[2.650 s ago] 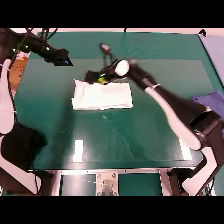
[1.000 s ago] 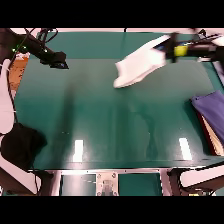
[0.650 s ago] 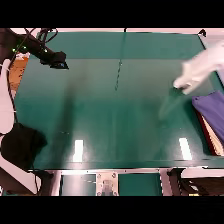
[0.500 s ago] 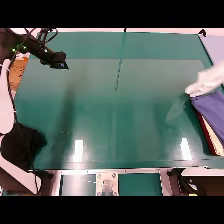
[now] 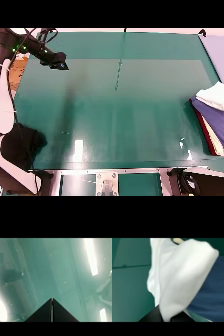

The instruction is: Fold the shirts.

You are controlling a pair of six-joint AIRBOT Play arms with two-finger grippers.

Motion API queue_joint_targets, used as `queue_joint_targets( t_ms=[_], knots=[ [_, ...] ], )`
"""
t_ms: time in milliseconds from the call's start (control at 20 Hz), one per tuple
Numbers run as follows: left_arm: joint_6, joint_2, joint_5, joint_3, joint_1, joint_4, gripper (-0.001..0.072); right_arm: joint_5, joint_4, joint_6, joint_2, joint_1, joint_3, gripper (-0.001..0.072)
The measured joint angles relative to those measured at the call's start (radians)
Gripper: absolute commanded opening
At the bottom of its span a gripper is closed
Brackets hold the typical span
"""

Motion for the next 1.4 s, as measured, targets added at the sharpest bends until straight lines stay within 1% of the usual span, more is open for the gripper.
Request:
queue_joint_targets(
  t_ms=[200,350,400,450,500,550,700,800,900,950,1000,1050,1100,1200,1300,1400],
  knots=[
    [-0.003,0.0,-0.016,0.0,0.0,-0.002,0.0024,0.011,-0.2,0.055,0.055,-0.03,-0.143,0.0018],
    [-0.004,0.0,-0.027,0.0,0.0,-0.002,0.0025,-0.002,-0.292,0.072,0.068,-0.037,-0.274,0.0019],
    [-0.004,0.0,-0.029,0.0,0.0,-0.003,0.0024,-0.019,-0.319,0.076,0.071,-0.038,-0.324,0.0054],
    [-0.004,0.0,-0.029,0.0,0.0,-0.002,0.0025,-0.03,-0.34,0.079,0.072,-0.04,-0.37,0.0297],
    [-0.004,0.0,-0.03,0.0,0.0,-0.002,0.0025,-0.038,-0.364,0.08,0.072,-0.04,-0.414,0.0621],
    [-0.004,0.0,-0.031,0.0,0.0,-0.002,0.0024,-0.044,-0.383,0.08,0.073,-0.04,-0.456,0.0636],
    [-0.004,0.0,-0.033,0.0,0.0,-0.008,0.0024,-0.019,-0.451,0.088,0.073,-0.041,-0.518,0.0636],
    [-0.004,0.002,-0.033,0.0,0.0,-0.022,0.0023,0.04,-0.474,0.103,0.074,-0.04,-0.515,0.0635],
    [-0.004,0.014,-0.03,0.0,0.0,-0.031,0.0023,0.117,-0.462,0.125,0.076,-0.024,-0.488,0.0621],
    [-0.004,0.026,-0.026,0.0,0.0,-0.035,0.0023,0.145,-0.434,0.133,0.082,-0.008,-0.471,0.0559],
    [-0.004,0.04,-0.02,0.0,0.0,-0.038,0.0023,0.17,-0.401,0.146,0.092,0.014,-0.452,0.0364],
    [-0.004,0.057,-0.018,0.0,0.0,-0.04,0.0023,0.186,-0.372,0.158,0.101,0.041,-0.435,0.0256],
    [-0.004,0.076,-0.019,0.0,0.0,-0.042,0.0023,0.199,-0.33,0.171,0.11,0.074,-0.417,0.0249],
    [-0.003,0.111,-0.035,-0.006,0.0,-0.045,0.0023,0.214,-0.249,0.183,0.123,0.153,-0.391,0.0021],
    [-0.003,0.156,-0.053,-0.033,0.0,-0.045,0.0023,0.216,-0.188,0.18,0.14,0.258,-0.377,0.002],
    [-0.003,0.212,-0.058,-0.089,-0.002,-0.047,0.0022,0.179,-0.152,0.151,0.17,0.38,-0.374,0.0018]
  ],
)
